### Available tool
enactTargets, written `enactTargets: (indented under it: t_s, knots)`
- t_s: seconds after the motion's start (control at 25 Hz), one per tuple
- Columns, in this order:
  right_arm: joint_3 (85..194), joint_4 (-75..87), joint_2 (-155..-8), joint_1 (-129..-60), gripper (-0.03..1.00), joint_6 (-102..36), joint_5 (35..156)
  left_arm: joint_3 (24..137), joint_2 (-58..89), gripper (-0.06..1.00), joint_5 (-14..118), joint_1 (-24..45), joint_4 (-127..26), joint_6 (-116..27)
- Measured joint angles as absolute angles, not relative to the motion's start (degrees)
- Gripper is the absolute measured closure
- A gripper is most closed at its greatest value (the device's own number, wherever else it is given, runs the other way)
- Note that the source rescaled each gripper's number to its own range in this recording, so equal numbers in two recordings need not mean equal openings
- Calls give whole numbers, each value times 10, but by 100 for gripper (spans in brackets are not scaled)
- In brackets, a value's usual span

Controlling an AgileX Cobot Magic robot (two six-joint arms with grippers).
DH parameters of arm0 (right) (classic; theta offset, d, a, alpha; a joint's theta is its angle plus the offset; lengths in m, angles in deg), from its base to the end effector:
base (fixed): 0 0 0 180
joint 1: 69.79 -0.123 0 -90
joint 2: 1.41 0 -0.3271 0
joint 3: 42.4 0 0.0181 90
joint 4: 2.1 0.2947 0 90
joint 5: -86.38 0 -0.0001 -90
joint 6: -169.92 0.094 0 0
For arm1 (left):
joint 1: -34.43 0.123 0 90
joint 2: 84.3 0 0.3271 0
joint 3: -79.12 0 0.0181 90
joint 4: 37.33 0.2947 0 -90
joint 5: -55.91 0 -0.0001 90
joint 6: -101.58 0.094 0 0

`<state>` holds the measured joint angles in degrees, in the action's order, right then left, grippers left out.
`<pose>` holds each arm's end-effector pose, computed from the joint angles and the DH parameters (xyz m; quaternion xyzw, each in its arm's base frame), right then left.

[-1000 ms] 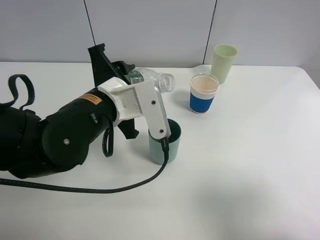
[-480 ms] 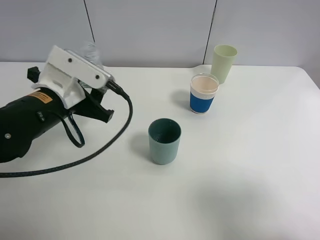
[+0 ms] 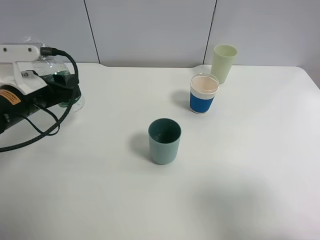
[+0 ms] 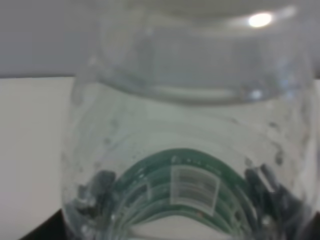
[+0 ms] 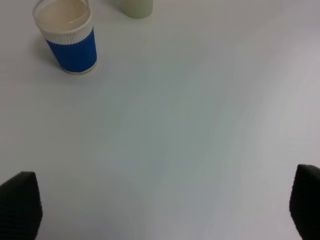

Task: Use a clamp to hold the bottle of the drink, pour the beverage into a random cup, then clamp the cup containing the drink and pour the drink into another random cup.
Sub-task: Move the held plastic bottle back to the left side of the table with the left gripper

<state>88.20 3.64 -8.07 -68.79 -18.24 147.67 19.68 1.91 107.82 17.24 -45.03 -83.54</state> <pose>-0.0071 0.0084 0.2976 -0.0556 0.8514 0.0084 0.5216 0.2533 -0.0680 0.1756 0.0160 0.7743 -0.1080 0.6234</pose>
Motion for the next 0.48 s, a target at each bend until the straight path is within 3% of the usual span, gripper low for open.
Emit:
enactTargets:
  t_s: [0.28, 0.48]
  knots:
    - [882, 36, -81, -688, -3, -182, 1477, 197, 3, 89, 1104, 268, -325, -849]
    - [882, 36, -81, -688, -3, -182, 1477, 196, -51, 89, 1144, 291, -294, -848]
